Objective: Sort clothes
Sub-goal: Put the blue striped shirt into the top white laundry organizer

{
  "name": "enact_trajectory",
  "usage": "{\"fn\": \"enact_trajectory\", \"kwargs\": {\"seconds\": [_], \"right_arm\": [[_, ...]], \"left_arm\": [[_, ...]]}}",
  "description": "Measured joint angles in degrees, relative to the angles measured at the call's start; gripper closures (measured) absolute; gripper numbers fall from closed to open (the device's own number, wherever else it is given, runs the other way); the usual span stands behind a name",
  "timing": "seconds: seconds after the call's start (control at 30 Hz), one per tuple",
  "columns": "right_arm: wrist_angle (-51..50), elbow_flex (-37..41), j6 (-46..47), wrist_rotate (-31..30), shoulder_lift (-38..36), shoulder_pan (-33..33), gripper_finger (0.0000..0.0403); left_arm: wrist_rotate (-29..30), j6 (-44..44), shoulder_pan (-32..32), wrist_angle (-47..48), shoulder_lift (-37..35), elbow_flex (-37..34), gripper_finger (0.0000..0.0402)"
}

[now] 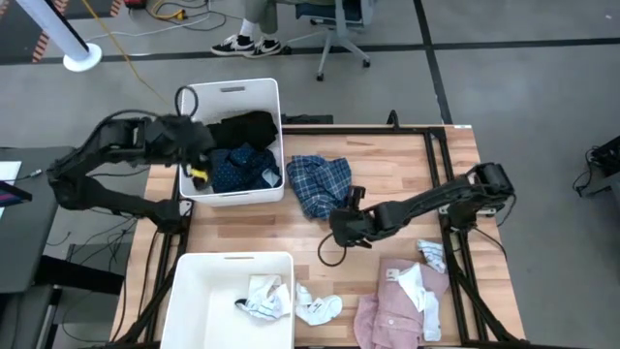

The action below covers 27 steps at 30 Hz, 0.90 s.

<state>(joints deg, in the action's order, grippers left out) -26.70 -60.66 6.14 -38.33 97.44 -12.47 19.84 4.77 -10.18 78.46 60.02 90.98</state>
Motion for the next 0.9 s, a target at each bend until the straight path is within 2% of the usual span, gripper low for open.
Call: {"fn": "enact_trajectory", "kwargs": {"seconds": [0.3,0.47,0.6,0.67,0.73,0.9], "right_arm": [[8.92,0.02,-8.14,-0.44,6.06,0.28,0.0143],[10.70,0.02,-8.19,-8.90,9.58,0.84,0.0143],[14.13,0.00,-7.62,-10.25,11.80,1.33,0.0157],[15.74,0.00,-6.47,-10.38,12.91,1.36,0.0183],[17.48,0.00,-5.43,-10.44,13.75,1.38,0.0227],[18.77,0.00,-3.39,-9.94,14.49,1.38,0.0377]], "left_arm": [[1.74,7.70,8.34,0.58,-3.39,-8.78,0.0178],[2.12,10.45,12.09,0.47,-3.44,-12.42,0.0178],[3.10,11.82,14.73,0.21,-3.41,-14.35,0.0178],[4.60,12.51,16.09,0.13,-3.31,-14.47,0.0178],[6.14,12.83,17.47,-0.28,-3.33,-14.45,0.0178],[7.98,13.06,20.48,-2.65,-3.33,-14.45,0.0178]]}}
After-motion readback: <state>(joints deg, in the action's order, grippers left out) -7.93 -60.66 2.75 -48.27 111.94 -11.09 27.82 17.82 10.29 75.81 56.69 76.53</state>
